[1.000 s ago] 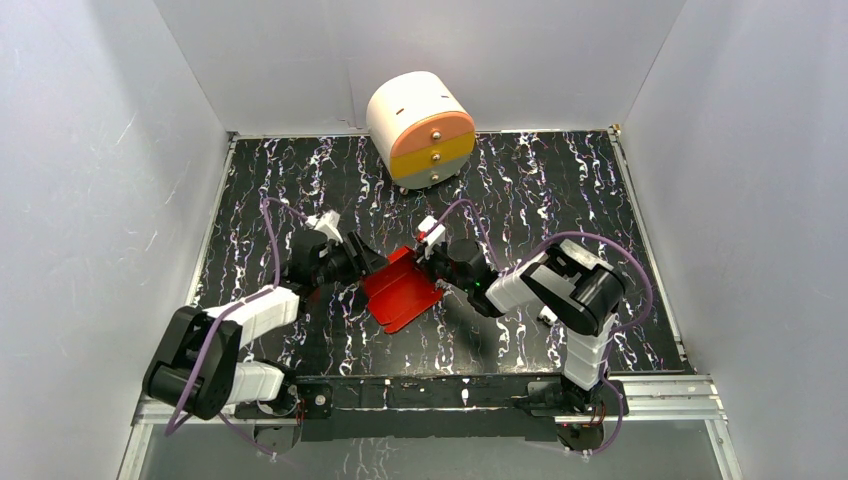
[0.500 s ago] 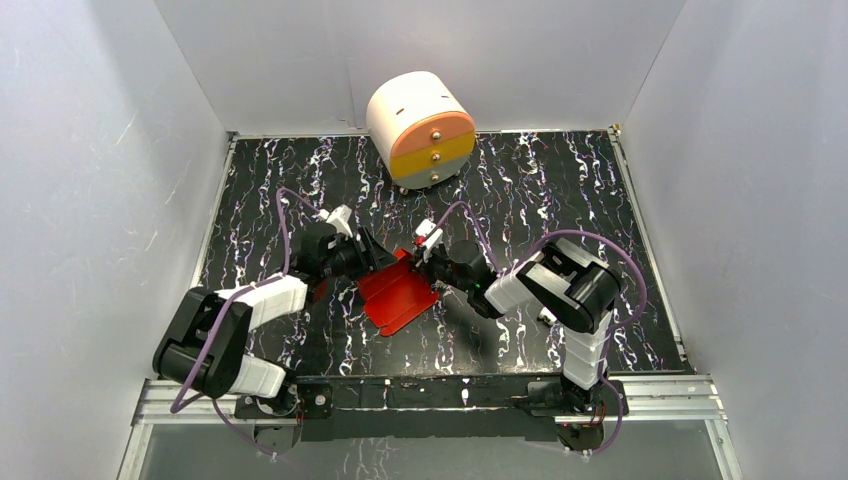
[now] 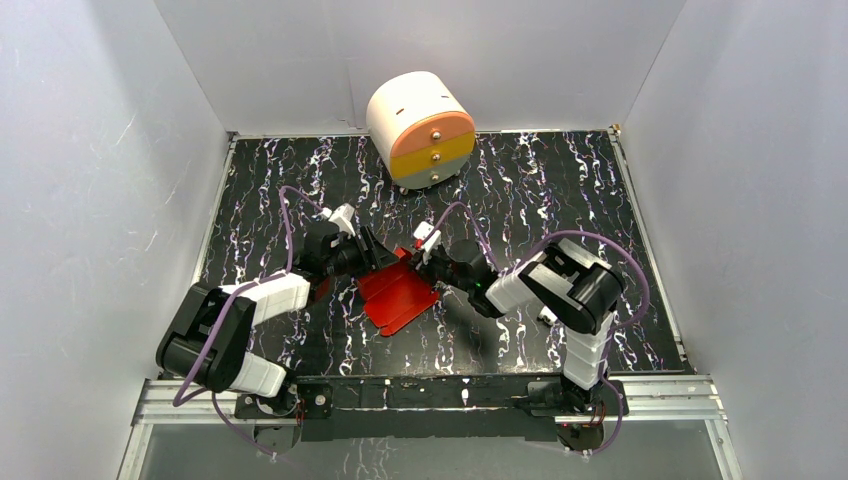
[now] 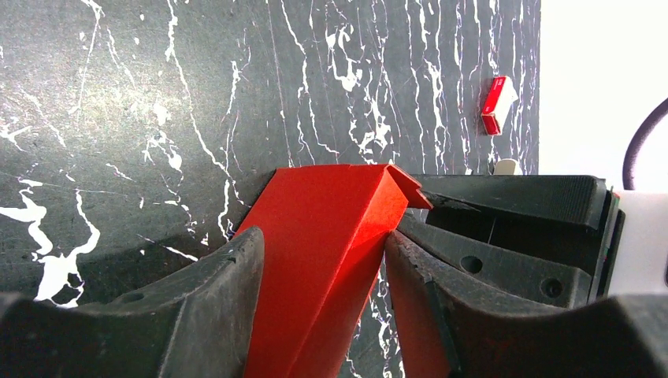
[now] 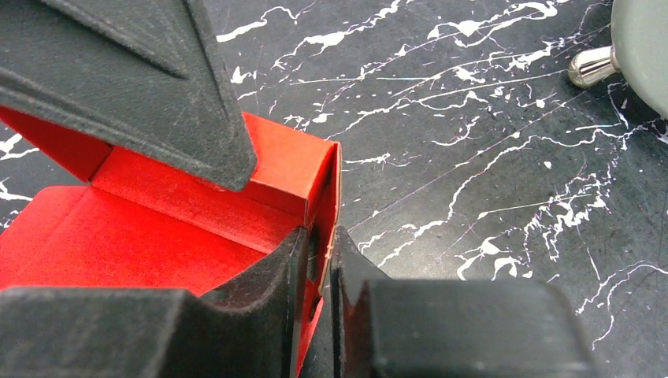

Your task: Fold the paper box

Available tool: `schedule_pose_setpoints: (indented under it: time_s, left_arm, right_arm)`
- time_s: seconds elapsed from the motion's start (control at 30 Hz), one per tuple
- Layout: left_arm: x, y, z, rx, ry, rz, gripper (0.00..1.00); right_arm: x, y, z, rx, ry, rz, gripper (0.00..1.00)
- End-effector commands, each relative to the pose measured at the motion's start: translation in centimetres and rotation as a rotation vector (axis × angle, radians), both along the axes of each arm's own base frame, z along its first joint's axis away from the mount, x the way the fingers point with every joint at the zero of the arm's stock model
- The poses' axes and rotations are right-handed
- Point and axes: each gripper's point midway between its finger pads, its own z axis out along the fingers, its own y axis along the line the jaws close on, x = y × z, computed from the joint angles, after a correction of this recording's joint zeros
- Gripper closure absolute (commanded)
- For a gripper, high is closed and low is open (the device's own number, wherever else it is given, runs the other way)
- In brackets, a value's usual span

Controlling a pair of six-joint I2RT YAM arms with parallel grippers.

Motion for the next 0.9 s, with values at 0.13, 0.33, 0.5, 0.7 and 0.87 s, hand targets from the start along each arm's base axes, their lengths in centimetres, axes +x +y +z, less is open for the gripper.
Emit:
schedule_pose_setpoints:
  time_s: [0.13, 0.33, 0.5, 0.7, 0.87]
  left_arm:
    - [0.4, 0.6, -0.5, 0.054, -0.005, 0.008, 0.46]
    - [0.3, 0.4, -0.4, 0.05, -0.013, -0.01, 0.46]
    - [0.2, 0.2, -0.5, 0.048, -0.011, -0.019, 0.46]
    - [0.3, 0.1, -0.3, 0.044, -0.017, -0.025, 0.46]
    - [0.3, 0.1, -0.1, 0.044, -0.024, -0.03, 0.46]
  right_arm:
    - [-1.8, -1.1, 0.6, -0.021, 0.02, 0.107, 0.65]
    - [-2.1, -1.8, 2.2, -0.005, 0.012, 0.162, 0.53]
    - [-1.7, -3.0, 3.8, -0.007, -0.025, 0.162, 0.51]
    - [0.4, -5.4, 5.3, -0.031, -0.049, 0.113, 0.53]
    - [2.8, -6.8, 5.8, -0.045, -0.055, 0.077, 0.58]
